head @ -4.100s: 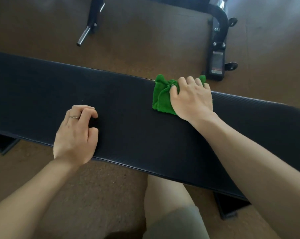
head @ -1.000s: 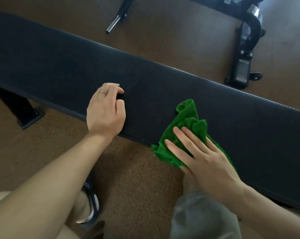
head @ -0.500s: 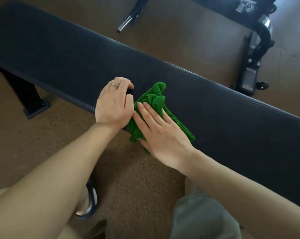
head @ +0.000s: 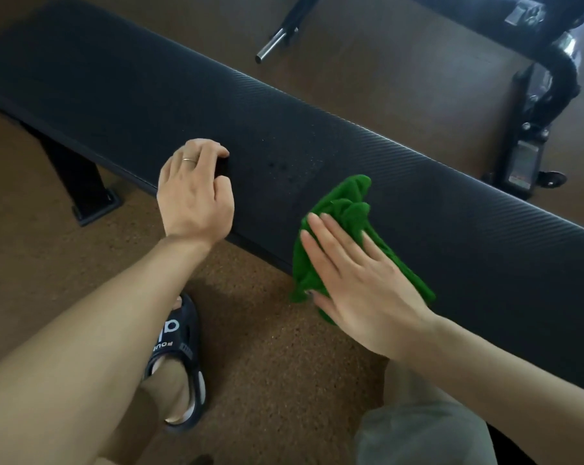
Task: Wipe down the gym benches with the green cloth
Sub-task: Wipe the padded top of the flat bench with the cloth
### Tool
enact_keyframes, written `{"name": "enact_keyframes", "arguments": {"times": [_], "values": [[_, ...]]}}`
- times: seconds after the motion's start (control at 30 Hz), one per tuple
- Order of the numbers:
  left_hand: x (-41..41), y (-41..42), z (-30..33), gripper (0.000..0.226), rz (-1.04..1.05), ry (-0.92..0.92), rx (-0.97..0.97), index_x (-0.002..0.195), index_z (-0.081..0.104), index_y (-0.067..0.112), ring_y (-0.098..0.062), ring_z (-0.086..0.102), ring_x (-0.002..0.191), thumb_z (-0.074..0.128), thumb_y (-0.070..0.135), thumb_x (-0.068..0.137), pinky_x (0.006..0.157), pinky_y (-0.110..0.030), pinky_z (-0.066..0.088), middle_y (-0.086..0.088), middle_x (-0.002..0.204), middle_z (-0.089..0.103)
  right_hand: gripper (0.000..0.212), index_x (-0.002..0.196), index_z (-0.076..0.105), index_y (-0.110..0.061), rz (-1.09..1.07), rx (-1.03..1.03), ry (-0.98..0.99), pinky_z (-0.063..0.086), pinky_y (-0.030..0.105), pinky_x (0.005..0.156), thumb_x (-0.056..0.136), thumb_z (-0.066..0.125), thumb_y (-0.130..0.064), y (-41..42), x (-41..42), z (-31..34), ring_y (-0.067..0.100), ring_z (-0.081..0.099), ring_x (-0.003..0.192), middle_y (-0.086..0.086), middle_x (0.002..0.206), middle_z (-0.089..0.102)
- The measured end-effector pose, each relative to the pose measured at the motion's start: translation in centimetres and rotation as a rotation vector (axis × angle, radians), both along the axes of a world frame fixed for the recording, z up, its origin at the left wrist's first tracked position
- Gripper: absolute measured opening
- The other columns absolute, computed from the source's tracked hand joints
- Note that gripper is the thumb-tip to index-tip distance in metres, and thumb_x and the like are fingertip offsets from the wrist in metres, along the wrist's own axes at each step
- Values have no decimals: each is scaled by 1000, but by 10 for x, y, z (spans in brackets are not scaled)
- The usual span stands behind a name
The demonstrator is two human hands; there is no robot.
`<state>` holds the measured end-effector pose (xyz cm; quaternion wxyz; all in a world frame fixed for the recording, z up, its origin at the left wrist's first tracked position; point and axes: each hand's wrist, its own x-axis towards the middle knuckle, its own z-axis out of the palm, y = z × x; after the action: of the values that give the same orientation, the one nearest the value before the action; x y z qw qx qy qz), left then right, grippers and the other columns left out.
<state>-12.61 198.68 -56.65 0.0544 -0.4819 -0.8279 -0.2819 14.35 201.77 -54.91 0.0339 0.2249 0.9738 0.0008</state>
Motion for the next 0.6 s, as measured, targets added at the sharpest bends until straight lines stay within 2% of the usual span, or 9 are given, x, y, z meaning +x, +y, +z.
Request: {"name": "enact_keyframes", "arguments": {"times": [0.1, 0.2, 0.33, 0.5, 0.6], "values": [[-3, -1, -4, 42, -18, -7, 25, 119, 61, 14, -26, 55, 125, 39, 13, 84, 112, -45, 37, -1, 134, 60, 76, 163, 15, -6, 25, -21, 59, 15, 49, 128, 106, 40, -48, 5, -60, 0, 28, 6, 160, 14, 172, 9], [-3, -2, -4, 42, -31, 6, 21, 120, 60, 15, -25, 54, 127, 39, 14, 84, 113, -44, 36, -1, 134, 59, 74, 163, 18, -5, 13, 2, 80, 13, 47, 127, 106, 40, -47, 4, -85, 0, 28, 10, 159, 15, 171, 13], [-1, -4, -1, 42, -20, 8, -2, 121, 59, 16, -24, 52, 127, 37, 15, 84, 115, -42, 33, 0, 136, 57, 74, 163, 18, -7, 35, -13, 80, 11, 46, 128, 105, 45, -43, -1, -56, 1, 26, 9, 159, 12, 172, 14], [0, -4, 0, 43, -24, 2, -2, 120, 59, 14, -25, 53, 128, 37, 15, 84, 116, -43, 32, -2, 136, 58, 75, 164, 19, -9, 43, 30, -8, 26, 50, 125, 103, 55, -36, -9, 19, 0, 24, 8, 160, 11, 172, 11], [-4, -4, -5, 43, -35, 7, 11, 119, 62, 13, -26, 55, 128, 38, 14, 83, 116, -44, 33, -4, 133, 60, 75, 164, 18, -11, 25, 4, -13, 21, 49, 127, 103, 51, -41, -2, -3, 2, 23, 5, 160, 9, 173, 10]]}}
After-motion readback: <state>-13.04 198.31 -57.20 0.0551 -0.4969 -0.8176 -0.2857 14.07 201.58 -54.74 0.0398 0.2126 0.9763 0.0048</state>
